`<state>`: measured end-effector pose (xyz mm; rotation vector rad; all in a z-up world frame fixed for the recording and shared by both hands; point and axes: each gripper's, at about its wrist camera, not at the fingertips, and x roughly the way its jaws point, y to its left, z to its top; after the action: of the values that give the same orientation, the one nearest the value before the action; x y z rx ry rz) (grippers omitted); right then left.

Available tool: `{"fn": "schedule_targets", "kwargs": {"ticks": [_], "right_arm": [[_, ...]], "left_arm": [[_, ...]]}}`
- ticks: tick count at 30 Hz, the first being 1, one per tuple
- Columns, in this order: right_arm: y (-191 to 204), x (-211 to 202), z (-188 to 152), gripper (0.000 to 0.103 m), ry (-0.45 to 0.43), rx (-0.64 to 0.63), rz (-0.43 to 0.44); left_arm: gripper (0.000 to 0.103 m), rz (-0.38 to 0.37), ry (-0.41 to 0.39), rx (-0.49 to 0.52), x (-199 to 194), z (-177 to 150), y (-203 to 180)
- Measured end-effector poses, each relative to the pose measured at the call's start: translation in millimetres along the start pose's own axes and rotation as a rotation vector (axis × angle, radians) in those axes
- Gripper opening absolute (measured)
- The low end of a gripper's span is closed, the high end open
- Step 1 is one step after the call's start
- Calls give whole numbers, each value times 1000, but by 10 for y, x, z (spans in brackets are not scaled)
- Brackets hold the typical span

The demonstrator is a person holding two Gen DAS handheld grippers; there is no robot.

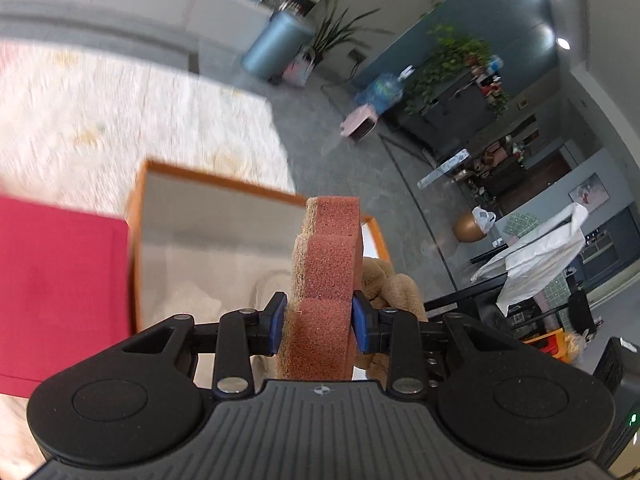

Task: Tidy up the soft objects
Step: 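Lower the sponge and plush into the orange box and open both tools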

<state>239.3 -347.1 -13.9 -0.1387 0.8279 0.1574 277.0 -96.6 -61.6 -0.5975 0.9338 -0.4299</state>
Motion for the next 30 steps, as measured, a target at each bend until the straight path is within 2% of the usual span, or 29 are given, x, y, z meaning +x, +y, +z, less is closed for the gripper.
{"fn": "schedule_targets", "kwargs": {"ticks": [9,15,19,23,26,30], "right_arm": [[-75,544,-76,22,113,-102,-77],[-67,771,-189,23,198,-101,-81],[-21,803,-225,25,209,-125,-81],[25,793,-230,29,220,-140,-65],[61,753,-236,36,213,-163,-65],[59,663,-216,44,196,-163,-66]], "left_arm": [[38,180,103,-35,413,-185,190],[39,259,178,57,504,-218,94],[41,320,204,117,518,-265,-2],[53,376,184,198,497,-317,-149],[66,365,159,235,441,-338,-202],[77,381,123,289,380,-312,-328]]}}
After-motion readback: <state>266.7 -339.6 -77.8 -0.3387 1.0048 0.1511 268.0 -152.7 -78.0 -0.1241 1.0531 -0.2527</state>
